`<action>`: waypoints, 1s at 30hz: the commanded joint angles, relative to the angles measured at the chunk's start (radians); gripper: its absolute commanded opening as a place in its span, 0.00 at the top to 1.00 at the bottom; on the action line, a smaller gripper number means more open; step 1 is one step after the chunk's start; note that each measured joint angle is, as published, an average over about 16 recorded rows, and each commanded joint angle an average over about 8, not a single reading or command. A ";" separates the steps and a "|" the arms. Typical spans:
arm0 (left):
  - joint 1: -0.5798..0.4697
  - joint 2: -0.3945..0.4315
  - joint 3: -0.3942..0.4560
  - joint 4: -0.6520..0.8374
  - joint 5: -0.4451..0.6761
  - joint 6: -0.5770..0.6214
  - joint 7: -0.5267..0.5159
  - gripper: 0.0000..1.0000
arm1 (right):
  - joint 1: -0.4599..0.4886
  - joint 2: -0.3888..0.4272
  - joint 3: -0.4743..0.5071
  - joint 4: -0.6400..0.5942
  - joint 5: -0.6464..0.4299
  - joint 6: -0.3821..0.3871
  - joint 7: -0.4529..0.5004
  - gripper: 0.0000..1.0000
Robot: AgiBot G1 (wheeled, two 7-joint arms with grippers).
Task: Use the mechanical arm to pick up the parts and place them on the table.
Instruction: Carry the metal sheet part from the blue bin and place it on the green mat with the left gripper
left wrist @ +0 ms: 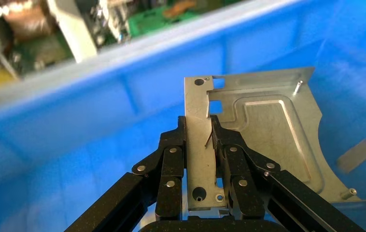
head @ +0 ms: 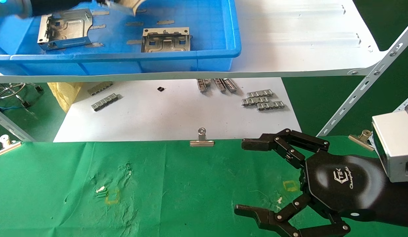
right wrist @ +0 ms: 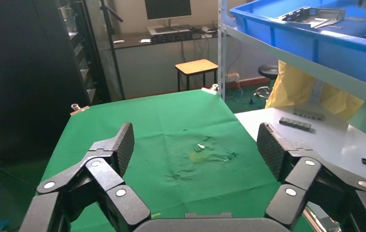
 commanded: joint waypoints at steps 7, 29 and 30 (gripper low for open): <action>-0.017 -0.078 -0.023 -0.063 -0.042 0.278 0.116 1.00 | 0.000 0.000 0.000 0.000 0.000 0.000 0.000 0.00; 0.256 -0.383 0.030 -0.414 -0.323 0.744 0.496 1.00 | 0.000 0.000 0.000 0.000 0.000 0.000 0.000 0.00; 0.281 -0.406 0.048 -0.441 -0.347 0.742 0.496 1.00 | 0.000 0.000 0.000 0.000 0.000 0.000 0.000 0.00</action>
